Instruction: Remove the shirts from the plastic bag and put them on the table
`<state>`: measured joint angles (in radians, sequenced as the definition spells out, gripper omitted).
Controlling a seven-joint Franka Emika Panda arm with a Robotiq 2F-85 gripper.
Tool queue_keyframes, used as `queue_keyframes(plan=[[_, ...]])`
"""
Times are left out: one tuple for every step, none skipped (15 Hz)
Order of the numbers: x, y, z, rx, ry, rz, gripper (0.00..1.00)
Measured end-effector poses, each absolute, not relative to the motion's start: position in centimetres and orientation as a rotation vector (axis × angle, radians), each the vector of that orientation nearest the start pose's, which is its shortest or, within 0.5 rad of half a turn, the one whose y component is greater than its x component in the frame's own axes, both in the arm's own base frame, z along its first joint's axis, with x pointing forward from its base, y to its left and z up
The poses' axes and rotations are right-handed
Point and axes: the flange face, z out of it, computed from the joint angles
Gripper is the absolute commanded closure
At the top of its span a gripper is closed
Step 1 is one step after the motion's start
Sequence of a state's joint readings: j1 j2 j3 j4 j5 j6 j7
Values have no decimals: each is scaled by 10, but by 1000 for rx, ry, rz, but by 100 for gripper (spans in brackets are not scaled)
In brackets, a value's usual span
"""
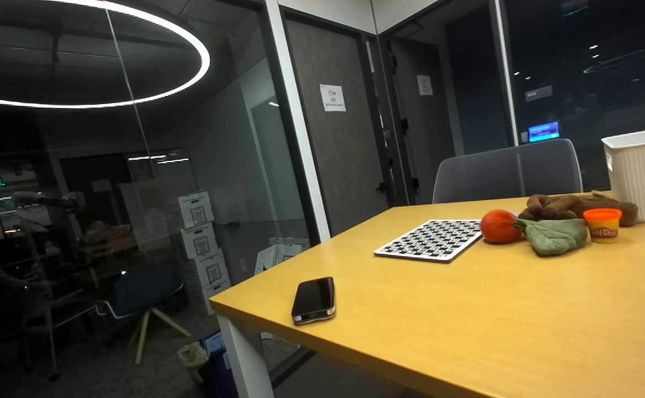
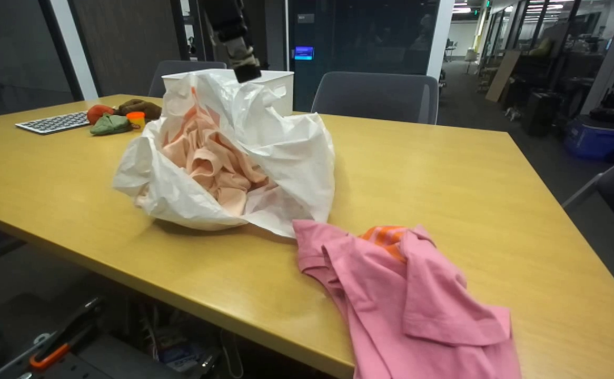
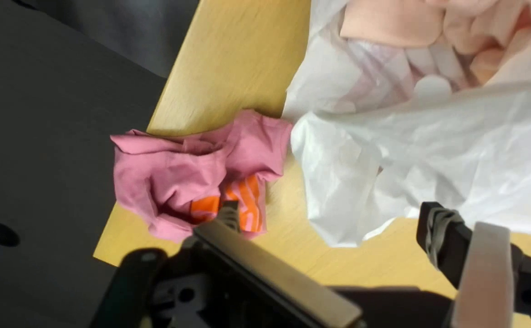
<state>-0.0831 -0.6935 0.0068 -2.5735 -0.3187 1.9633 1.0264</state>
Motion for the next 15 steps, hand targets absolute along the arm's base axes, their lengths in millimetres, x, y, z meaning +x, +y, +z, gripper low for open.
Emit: queue_keyframes(plan=[[340,-39,500,-2971,1514,-339,0],[333,-33,505,-2990,1432,-318,0],[327,-27,508,-3004,1350,-297,0],[323,-23,509,-3015,1267,-275,0],[321,-19,508,-3022,1190,-251,0],[320,-15,504,-3027,1115,-220,0],[321,-12,499,-3029,1043,-187,0],[323,-8,490,-3030,970,-151,0],[327,-4,480,-3026,901,-121,0],[331,0,467,-3021,833,-86,0],[337,5,453,-3013,765,-49,0],[344,10,439,-3004,699,-16,0],[349,17,423,-2991,632,27,0],[353,25,408,-2979,566,74,0],[356,34,394,-2971,498,117,0]])
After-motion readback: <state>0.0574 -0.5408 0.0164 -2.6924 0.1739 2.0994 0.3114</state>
